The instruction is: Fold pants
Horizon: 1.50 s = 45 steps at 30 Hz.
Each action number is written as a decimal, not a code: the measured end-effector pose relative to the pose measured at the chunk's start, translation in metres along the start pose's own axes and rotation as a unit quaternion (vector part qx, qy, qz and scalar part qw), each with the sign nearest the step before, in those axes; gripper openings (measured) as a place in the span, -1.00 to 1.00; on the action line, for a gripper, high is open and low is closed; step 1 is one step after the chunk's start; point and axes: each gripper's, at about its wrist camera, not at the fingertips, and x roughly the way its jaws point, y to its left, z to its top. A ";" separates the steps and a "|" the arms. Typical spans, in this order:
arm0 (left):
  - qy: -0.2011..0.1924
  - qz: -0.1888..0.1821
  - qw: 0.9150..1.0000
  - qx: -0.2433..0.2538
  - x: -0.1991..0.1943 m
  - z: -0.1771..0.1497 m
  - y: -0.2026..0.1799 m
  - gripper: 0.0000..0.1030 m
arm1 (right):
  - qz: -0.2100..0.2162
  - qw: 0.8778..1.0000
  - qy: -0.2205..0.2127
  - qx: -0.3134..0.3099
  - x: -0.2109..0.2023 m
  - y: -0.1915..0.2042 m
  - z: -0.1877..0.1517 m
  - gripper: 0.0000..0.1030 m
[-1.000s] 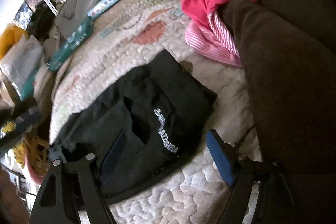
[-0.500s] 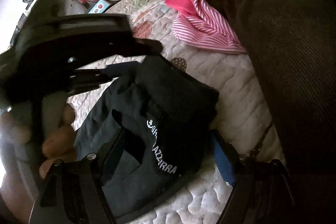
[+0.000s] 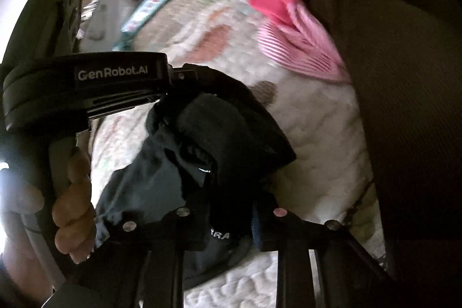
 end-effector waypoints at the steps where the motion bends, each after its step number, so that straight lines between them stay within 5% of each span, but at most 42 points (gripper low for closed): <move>1: -0.007 0.000 1.000 -0.006 -0.009 -0.002 0.003 -0.79 | 0.006 1.000 -0.003 -0.012 -0.004 0.005 -0.002 -0.57; 10: -0.071 -0.002 0.995 -0.071 -0.089 -0.037 0.048 -0.79 | 0.050 0.991 -0.020 -0.126 -0.034 0.067 -0.013 -0.60; 15: -0.109 -0.005 0.984 -0.138 -0.132 -0.083 0.096 -0.80 | 0.083 0.973 -0.005 -0.214 -0.042 0.116 -0.039 -0.60; 21: -0.149 -0.012 0.959 -0.242 -0.160 -0.157 0.164 -0.80 | 0.104 0.942 0.038 -0.317 -0.023 0.179 -0.079 -0.60; 27: -0.149 -0.004 0.931 -0.333 -0.144 -0.216 0.220 -0.79 | 0.093 0.904 0.085 -0.408 0.018 0.227 -0.127 -0.58; 30: -0.136 0.004 0.920 -0.369 -0.132 -0.236 0.240 -0.70 | 0.076 0.889 0.110 -0.439 0.042 0.235 -0.150 -0.42; 31: -0.134 0.001 0.916 -0.378 -0.132 -0.241 0.245 -0.46 | 0.070 0.884 0.112 -0.448 0.044 0.235 -0.156 -0.36; 33: -0.134 0.005 0.907 -0.398 -0.135 -0.247 0.251 -0.24 | 0.071 0.874 0.115 -0.467 0.041 0.236 -0.167 0.11; 36: -0.131 0.003 0.893 -0.430 -0.137 -0.260 0.258 -0.15 | 0.079 0.860 0.116 -0.491 0.026 0.236 -0.180 0.43; 41: -0.141 0.012 0.873 -0.466 -0.144 -0.283 0.261 -0.12 | 0.097 0.853 0.123 -0.497 -0.007 0.225 -0.180 0.43; 45: -0.149 0.046 0.861 -0.484 -0.152 -0.299 0.264 -0.12 | 0.086 0.873 0.094 -0.472 -0.025 0.213 -0.153 0.44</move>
